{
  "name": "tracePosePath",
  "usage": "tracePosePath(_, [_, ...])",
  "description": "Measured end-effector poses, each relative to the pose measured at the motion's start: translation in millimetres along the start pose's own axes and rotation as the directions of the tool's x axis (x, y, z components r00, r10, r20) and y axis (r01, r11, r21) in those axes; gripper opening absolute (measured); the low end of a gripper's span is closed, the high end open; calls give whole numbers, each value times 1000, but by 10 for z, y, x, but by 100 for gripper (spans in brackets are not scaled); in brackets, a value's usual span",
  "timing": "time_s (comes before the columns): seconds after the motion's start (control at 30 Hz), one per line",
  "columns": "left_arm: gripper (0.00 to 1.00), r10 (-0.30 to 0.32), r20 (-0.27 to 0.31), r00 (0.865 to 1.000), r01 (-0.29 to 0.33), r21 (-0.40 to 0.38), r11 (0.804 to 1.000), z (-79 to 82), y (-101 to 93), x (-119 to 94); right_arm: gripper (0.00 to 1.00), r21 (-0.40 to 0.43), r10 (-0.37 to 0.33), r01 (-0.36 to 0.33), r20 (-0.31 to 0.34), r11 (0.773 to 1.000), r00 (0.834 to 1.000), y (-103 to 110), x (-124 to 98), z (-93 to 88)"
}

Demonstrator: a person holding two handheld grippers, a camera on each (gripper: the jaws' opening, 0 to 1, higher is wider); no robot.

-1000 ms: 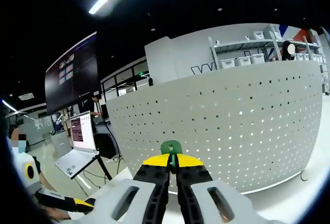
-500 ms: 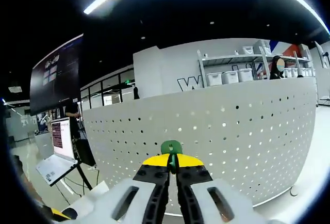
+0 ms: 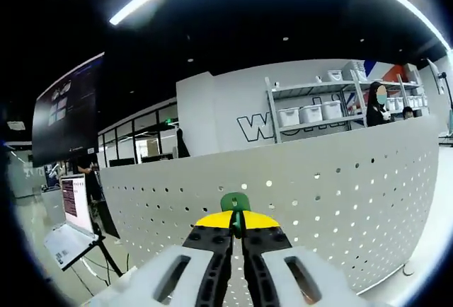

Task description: Insert the hook assembly into the mounting plate slot until the hook locks in place.

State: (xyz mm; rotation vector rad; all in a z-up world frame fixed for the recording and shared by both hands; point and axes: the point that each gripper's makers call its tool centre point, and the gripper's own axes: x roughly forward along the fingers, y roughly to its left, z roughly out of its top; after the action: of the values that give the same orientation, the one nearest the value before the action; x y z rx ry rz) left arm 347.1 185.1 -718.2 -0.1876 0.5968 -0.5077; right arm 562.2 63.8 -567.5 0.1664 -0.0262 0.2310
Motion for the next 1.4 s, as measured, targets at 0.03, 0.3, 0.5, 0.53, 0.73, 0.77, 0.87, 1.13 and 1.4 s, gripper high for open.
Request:
tracePosePath(0.03, [95, -1, 2, 1000, 1, -3, 1000, 2, 1, 0, 0, 3, -8, 7, 6, 1000, 1000, -12, 18, 16])
tracePosePath(0.3, [96, 6, 0, 1000, -6, -9, 1000, -17, 27, 10, 0, 8, -44, 44, 24, 999, 999, -39, 104, 53])
tracePosePath(0.5, [95, 13, -2, 1000, -13, -15, 1000, -24, 69, -11, 0, -1, -54, 54, 32, 999, 998, -43, 139, 56])
tracePosePath(0.53, [95, 16, -1, 1000, -16, -14, 1000, -22, 85, -22, 0, 3, -56, 56, 30, 998, 998, -46, 153, 50])
tracePosePath(0.73, [96, 40, -2, 999, -40, -17, 999, -35, 165, -66, 0, 15, -69, 68, 36, 998, 997, -71, 201, 53])
tracePosePath(0.77, [95, 42, 0, 999, -42, -20, 999, -36, 171, -69, 0, 12, -68, 67, 34, 998, 997, -66, 211, 49])
tracePosePath(0.87, [95, 44, -6, 999, -44, -22, 999, -47, 175, -69, 0, 5, -77, 77, 36, 997, 996, -82, 229, 38])
tracePosePath(1.13, [95, 48, -2, 999, -48, -25, 999, -32, 184, -54, 0, -2, -82, 82, 35, 997, 996, -96, 257, -5])
tracePosePath(1.4, [94, 52, -5, 999, -52, -30, 998, -54, 193, -62, 1, -7, -97, 98, 38, 995, 995, -94, 265, -5])
